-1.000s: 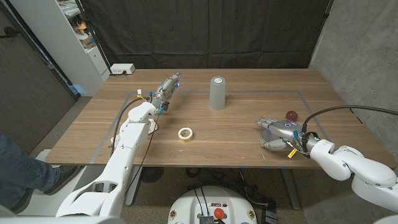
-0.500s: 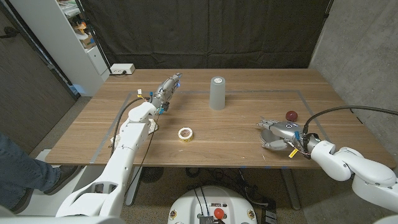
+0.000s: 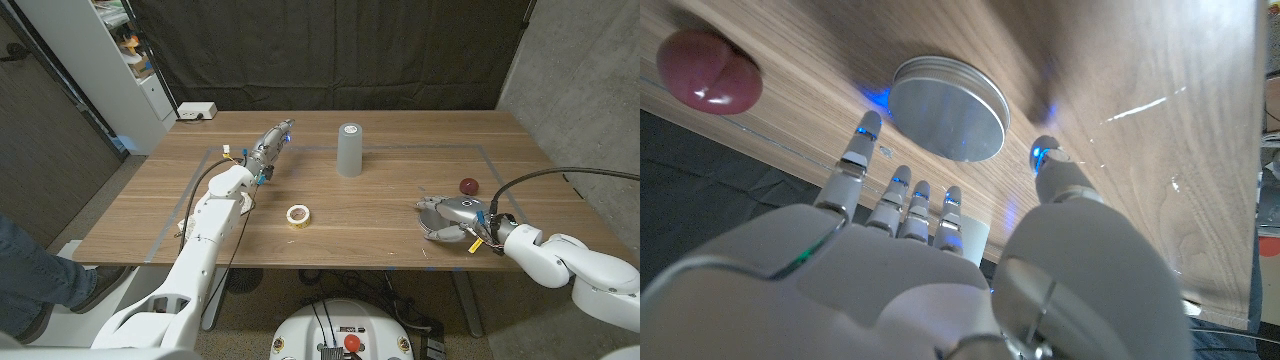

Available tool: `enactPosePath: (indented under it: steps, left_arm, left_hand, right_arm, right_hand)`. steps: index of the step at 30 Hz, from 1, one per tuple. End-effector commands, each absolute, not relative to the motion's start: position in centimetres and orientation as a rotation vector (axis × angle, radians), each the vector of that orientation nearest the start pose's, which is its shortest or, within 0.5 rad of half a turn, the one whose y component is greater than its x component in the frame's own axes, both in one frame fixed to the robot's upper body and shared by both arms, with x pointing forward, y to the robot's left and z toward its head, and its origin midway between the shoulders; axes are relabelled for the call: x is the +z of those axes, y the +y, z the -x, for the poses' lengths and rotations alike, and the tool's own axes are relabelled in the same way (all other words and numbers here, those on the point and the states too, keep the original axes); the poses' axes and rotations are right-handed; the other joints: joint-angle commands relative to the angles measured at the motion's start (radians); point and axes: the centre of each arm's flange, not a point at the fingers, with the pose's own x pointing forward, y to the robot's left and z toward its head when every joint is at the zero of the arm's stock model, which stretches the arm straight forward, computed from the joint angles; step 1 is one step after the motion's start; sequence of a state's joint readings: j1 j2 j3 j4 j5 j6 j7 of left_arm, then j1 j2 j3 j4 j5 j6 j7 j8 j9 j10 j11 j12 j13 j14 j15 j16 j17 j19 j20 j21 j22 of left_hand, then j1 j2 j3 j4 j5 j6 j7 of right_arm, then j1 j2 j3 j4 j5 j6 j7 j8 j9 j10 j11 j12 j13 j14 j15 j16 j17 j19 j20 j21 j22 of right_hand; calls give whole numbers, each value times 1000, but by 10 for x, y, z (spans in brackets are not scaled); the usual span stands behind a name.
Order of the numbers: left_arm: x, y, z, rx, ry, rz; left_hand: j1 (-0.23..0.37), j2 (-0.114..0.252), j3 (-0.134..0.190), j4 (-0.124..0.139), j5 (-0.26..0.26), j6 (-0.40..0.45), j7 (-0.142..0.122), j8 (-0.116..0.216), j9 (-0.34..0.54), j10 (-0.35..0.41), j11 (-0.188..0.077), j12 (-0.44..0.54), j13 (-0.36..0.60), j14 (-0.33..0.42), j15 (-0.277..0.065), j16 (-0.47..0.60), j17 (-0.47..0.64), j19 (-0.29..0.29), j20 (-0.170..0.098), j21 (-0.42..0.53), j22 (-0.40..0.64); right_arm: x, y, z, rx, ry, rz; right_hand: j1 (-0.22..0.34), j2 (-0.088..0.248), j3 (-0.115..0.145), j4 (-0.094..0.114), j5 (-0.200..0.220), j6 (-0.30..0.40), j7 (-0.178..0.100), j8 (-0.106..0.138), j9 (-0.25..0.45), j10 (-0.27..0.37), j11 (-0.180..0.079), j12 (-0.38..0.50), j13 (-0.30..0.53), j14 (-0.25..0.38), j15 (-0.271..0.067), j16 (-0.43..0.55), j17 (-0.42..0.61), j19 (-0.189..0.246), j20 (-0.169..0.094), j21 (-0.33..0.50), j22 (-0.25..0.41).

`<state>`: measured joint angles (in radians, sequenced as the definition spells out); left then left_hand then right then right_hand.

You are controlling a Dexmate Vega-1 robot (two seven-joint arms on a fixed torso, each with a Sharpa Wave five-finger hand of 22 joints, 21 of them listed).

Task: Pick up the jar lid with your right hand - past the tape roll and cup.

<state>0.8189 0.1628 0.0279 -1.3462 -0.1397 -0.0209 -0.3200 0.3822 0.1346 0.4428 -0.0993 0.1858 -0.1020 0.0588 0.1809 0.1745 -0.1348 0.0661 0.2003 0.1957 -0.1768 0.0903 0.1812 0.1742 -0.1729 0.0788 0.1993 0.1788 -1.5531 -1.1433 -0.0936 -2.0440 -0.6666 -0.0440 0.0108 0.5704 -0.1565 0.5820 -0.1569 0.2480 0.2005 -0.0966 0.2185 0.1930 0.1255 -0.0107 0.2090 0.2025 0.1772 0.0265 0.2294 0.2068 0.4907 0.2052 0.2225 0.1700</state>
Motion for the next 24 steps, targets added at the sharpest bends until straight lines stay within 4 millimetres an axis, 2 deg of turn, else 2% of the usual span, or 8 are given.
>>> enactPosePath:
  steps: [1,9,17,24]
  left_arm:
    - [2,240,-664,-300,-532,-110]
    - [2,236,-663,-301,-531,-111]
    - [2,231,-663,-306,-525,-117]
    - [4,229,-663,-308,-523,-125]
  left_hand:
    - [-3,3,2,-9,9,-5,-3,4,5,-5,-1,9,0,-29,6,2,5,-67,5,0,5]
    - [-4,3,2,-10,8,-5,-5,4,5,-7,-1,9,0,-30,9,3,5,-68,9,0,5]
    - [-5,3,2,-10,8,-3,-6,5,5,-6,-1,10,0,-30,8,3,6,-69,11,0,5]
    - [-6,3,2,-10,8,-2,-7,5,5,-7,-2,10,0,-31,9,3,6,-70,13,1,5]
  right_arm:
    - [-116,-325,-489,236,-437,1807]
    - [-116,-329,-492,246,-430,1817]
    - [-119,-330,-495,239,-444,1826]
    - [-122,-334,-499,234,-462,1818]
  right_hand:
    - [8,-6,-2,-1,8,19,-4,8,3,11,0,7,2,14,-1,9,4,23,-1,9,5]
    - [11,-5,-3,-1,11,30,-7,9,3,21,-1,9,2,25,-4,12,4,50,-2,14,4]
    - [34,-1,1,-7,20,62,-13,14,4,42,-5,13,4,48,-16,17,3,108,-5,23,3]
    - [47,0,3,-9,24,75,-19,14,4,56,-10,16,4,62,-22,20,3,140,-8,27,2]
